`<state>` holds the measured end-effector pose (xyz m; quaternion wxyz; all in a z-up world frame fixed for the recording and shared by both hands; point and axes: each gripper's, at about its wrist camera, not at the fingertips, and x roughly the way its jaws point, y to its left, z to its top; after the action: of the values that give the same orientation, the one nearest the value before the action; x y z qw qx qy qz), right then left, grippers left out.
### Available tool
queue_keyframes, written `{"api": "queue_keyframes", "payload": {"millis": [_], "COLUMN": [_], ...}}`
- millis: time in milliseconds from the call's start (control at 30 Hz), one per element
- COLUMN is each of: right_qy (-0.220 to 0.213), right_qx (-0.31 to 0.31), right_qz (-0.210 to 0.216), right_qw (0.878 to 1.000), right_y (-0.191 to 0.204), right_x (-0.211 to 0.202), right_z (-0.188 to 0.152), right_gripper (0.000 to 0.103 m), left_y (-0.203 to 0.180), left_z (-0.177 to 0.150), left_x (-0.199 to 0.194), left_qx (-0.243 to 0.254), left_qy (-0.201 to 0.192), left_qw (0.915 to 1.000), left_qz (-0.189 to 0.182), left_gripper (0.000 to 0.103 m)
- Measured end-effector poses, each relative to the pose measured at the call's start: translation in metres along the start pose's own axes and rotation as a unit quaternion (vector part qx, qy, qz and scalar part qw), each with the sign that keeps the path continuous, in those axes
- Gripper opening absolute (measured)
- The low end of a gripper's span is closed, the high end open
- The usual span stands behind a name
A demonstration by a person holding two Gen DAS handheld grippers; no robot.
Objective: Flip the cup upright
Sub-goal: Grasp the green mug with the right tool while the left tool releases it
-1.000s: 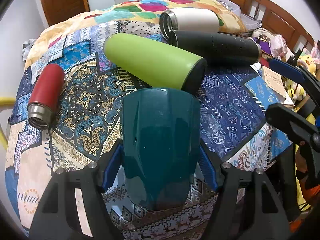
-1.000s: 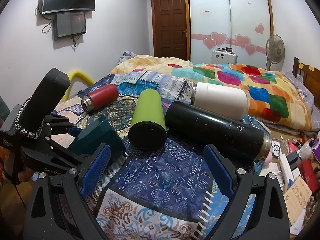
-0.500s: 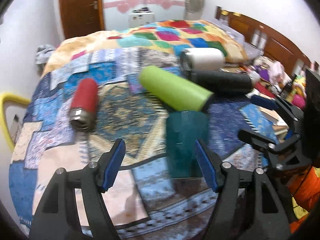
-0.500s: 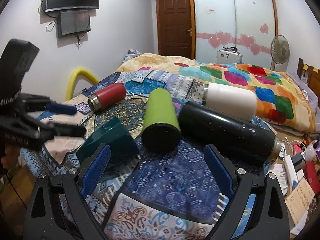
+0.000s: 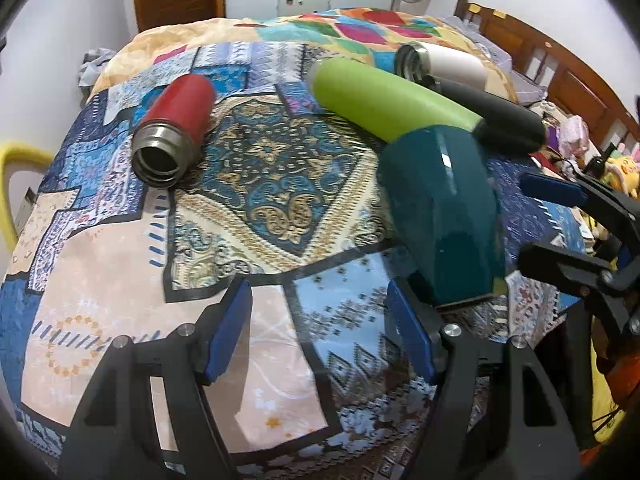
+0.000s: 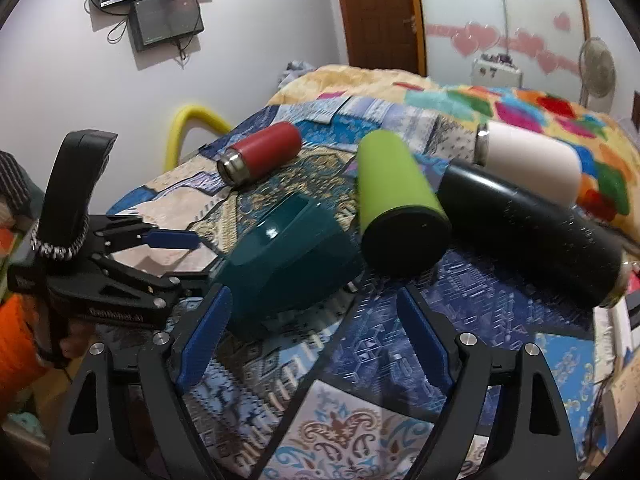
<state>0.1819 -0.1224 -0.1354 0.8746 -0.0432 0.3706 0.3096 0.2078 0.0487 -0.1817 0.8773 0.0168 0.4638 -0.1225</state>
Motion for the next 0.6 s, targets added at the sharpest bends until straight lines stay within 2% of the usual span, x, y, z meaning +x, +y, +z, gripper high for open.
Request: {"api": "queue_keyframes", "payload": {"millis": [200,400,600], "right_qy": [0.030,0.067,0.089], "right_qx": [0.004,-0.007,-0.016], "right_qz": [0.020,0.029,0.018], "right_qw": [0.999,0.997,0.996], "right_y": [0.001,0.008,0.012], "right_x": [0.011,0.031,0.040], "right_z": [0.013,0.028,0.035], "right_gripper": [0.082,0.082,0.081], "left_y": [-0.013,-0.014,-0.019], "left_z": [-0.002,-0.005,-0.010], "left_x": [-0.002,-0.002,-0.003], "left_qx": [0.011,-0.002,0.002], "left_qy": [-0.009,-0.014,-0.022], "left_qw": [0.9999,0.9997,0.9992], "left_qz": [-0.004,-0.019,-0.032], "left_gripper": [0.070,0.070,0.070]}}
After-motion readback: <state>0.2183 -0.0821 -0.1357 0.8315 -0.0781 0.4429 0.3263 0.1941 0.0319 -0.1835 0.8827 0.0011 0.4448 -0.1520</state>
